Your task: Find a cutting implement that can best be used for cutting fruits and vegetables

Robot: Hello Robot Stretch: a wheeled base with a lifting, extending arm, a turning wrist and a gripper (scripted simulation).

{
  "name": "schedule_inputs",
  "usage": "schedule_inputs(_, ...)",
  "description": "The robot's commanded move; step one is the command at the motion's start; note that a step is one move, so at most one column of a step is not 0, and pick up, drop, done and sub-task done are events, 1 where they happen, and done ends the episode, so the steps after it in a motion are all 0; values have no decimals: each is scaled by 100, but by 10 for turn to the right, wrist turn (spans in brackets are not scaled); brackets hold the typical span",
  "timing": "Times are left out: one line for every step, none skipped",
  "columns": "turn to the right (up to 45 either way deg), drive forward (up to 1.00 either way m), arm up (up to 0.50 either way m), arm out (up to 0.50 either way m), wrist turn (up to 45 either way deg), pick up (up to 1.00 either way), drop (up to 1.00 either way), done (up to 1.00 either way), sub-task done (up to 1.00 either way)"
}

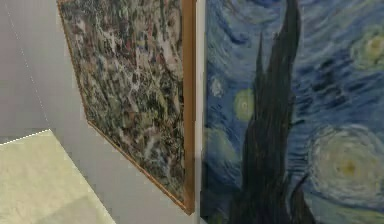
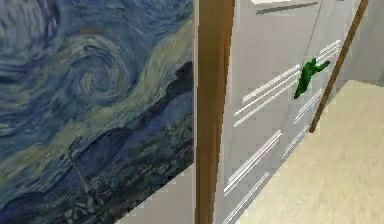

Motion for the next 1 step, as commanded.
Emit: schedule_inputs(-420, 0, 0, 0, 0, 0, 0, 0, 0)
